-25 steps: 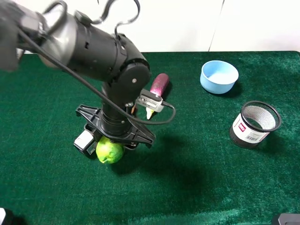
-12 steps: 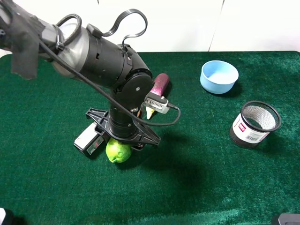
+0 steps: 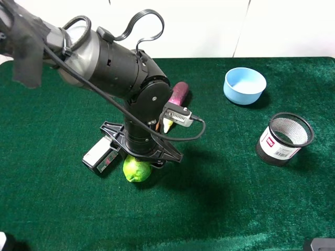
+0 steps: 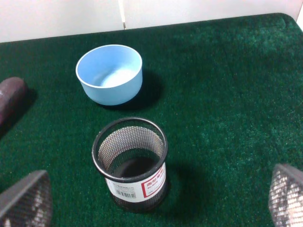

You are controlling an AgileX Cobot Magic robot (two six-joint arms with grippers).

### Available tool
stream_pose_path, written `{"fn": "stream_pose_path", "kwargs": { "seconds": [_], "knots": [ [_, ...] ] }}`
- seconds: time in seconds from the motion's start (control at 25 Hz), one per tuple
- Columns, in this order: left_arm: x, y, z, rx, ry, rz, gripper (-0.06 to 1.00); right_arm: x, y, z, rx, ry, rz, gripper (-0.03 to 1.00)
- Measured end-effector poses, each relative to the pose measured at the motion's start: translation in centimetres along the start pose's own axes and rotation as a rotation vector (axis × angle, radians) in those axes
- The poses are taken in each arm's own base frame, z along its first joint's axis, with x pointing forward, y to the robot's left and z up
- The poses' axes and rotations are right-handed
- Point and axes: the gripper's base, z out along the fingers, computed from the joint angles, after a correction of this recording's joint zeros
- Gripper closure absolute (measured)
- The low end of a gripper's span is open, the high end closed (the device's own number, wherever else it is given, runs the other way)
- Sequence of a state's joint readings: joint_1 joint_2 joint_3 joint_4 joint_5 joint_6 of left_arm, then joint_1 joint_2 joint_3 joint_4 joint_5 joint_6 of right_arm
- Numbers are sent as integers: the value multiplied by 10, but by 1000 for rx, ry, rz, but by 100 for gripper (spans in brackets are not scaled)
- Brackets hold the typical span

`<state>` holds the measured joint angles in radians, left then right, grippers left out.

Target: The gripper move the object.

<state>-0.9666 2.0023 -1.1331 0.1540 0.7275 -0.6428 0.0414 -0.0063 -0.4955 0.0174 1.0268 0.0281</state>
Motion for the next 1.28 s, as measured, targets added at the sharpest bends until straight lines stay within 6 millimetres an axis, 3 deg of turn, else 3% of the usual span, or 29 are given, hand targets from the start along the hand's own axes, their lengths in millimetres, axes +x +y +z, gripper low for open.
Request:
{"fn": "stream_pose_path", "kwargs": {
  "seconds": [0.2,0.52,0.76,1.28],
  "knots": [
    [0,0,0,0,0,0,28,0,0,0,0,0,0,27],
    [0,-1,0,6,5,-3,5,0,0,0,0,0,0,27],
    [1,-3,-3,28,25,-8,1,0,0,0,0,0,0,27],
    [-15,-8,-47,-25,95,9,0,0,0,0,0,0,0,27]
  ]
}}
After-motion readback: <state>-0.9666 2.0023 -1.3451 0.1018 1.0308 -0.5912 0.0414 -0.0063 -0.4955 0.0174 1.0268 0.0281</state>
